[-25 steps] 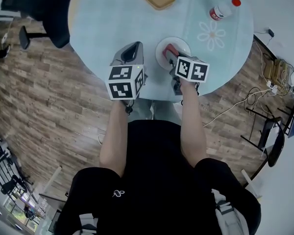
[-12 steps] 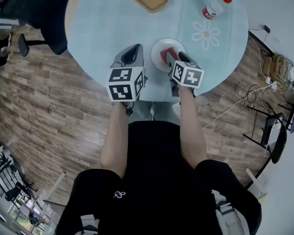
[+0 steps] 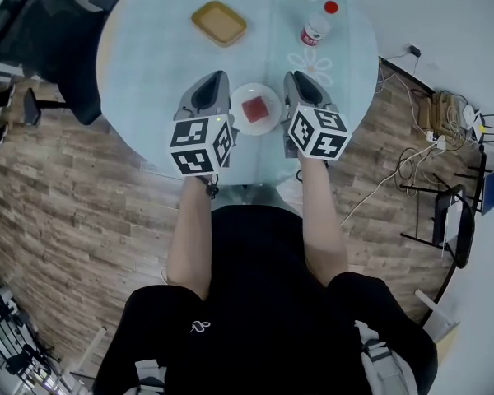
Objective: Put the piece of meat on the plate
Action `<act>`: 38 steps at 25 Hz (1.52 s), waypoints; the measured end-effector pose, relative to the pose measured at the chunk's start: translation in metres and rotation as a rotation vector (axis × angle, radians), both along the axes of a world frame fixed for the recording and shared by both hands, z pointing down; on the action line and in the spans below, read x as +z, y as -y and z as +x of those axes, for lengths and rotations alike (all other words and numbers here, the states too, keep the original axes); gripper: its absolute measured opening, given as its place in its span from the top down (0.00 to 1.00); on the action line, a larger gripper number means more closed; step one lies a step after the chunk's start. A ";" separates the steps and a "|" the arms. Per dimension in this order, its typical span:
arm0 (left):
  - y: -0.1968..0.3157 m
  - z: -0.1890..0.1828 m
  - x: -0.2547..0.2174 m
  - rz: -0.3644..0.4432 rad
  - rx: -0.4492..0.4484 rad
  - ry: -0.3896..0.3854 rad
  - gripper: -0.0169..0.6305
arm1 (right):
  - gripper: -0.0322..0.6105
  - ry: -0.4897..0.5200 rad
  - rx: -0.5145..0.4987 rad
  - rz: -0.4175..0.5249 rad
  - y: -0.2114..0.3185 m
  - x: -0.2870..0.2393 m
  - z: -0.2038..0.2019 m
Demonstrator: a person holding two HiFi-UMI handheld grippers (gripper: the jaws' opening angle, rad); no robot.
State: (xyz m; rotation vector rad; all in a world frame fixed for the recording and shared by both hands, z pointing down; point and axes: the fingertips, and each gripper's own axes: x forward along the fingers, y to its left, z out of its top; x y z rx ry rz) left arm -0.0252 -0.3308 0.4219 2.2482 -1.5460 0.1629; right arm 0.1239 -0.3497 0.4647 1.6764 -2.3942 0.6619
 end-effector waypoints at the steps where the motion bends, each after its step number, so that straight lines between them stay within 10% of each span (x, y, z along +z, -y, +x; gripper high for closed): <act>1: 0.002 0.004 -0.013 0.036 -0.002 -0.002 0.98 | 0.87 -0.001 0.005 0.042 0.001 -0.018 0.006; 11: -0.002 0.030 -0.117 0.313 -0.025 0.076 0.98 | 0.94 -0.016 -0.022 0.328 -0.005 -0.149 0.036; 38: -0.001 0.034 -0.153 0.395 -0.067 0.119 0.98 | 0.94 -0.001 -0.166 0.442 -0.002 -0.191 0.019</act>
